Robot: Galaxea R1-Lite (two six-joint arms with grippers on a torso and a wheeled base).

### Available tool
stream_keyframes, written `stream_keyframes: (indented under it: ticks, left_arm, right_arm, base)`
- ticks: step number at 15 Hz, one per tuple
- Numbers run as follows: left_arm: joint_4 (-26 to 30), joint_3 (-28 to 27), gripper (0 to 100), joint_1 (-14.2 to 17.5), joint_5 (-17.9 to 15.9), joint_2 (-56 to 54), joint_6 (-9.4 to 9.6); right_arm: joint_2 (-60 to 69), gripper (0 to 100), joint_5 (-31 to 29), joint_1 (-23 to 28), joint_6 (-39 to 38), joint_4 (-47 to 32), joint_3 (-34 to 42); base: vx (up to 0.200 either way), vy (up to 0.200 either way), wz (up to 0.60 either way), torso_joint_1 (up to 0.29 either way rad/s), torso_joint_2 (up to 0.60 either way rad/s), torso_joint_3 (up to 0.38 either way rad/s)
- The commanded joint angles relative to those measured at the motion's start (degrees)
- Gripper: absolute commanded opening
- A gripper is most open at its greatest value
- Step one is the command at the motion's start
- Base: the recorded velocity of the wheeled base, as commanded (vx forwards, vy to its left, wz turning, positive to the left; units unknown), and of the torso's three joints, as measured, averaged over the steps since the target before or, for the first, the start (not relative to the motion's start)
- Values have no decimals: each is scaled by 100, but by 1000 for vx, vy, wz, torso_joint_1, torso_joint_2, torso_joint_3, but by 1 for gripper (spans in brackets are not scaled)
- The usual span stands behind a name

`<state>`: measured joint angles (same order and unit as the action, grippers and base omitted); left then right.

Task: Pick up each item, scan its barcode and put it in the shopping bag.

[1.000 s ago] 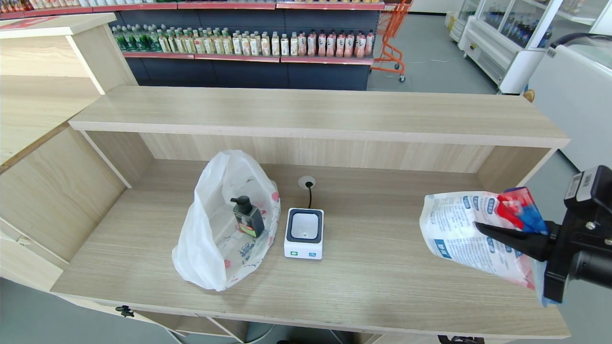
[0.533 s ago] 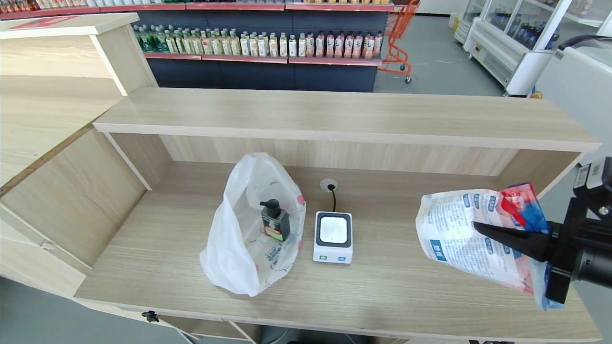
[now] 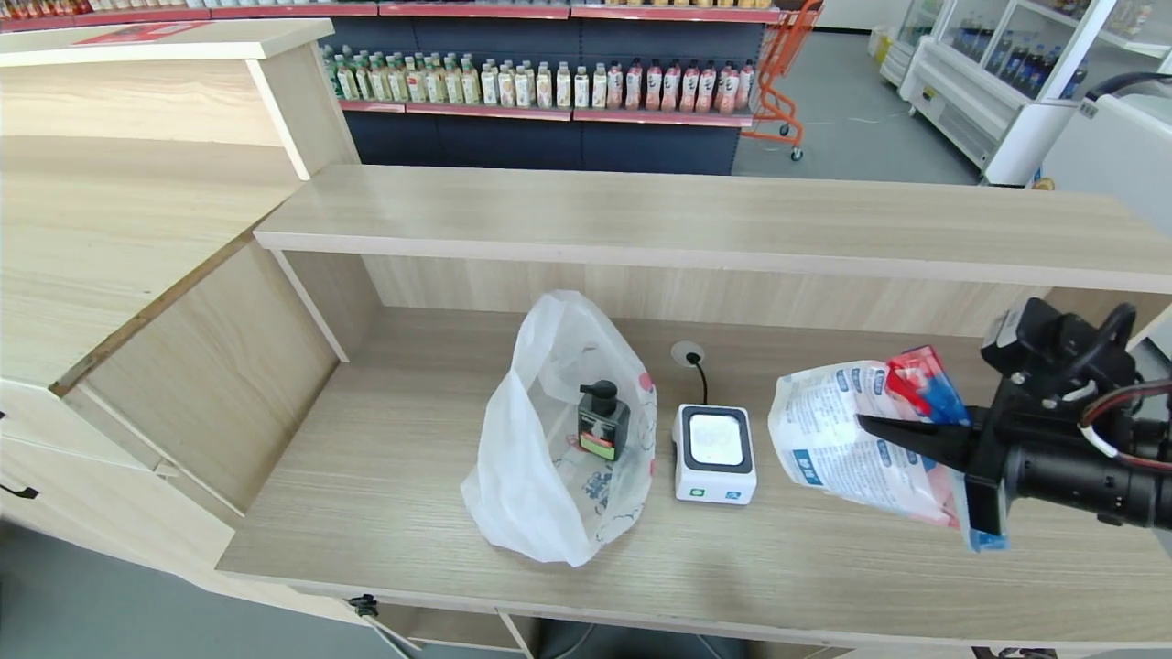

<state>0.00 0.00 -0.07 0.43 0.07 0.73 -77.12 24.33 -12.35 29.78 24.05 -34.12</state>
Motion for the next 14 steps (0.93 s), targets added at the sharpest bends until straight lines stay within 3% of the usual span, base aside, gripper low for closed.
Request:
stream_keyframes:
  ticks: [1,10,14]
  left_arm:
    - [0,0,100,7,1,1,-3]
    - [0,0,100,-1,1,1,-3]
    - [0,0,100,-1,1,1,-3]
  right_arm:
    - [-840,0,54,303,327,293,-174]
    - [-2510,0,520,330,1654,943,-1018]
    - [-2967,0,880,259,1750,1374,-1035]
  base:
    - [0,0,0,0,0,0]
    - [0,0,0,0,0,0]
    - [0,0,0,0,0,0]
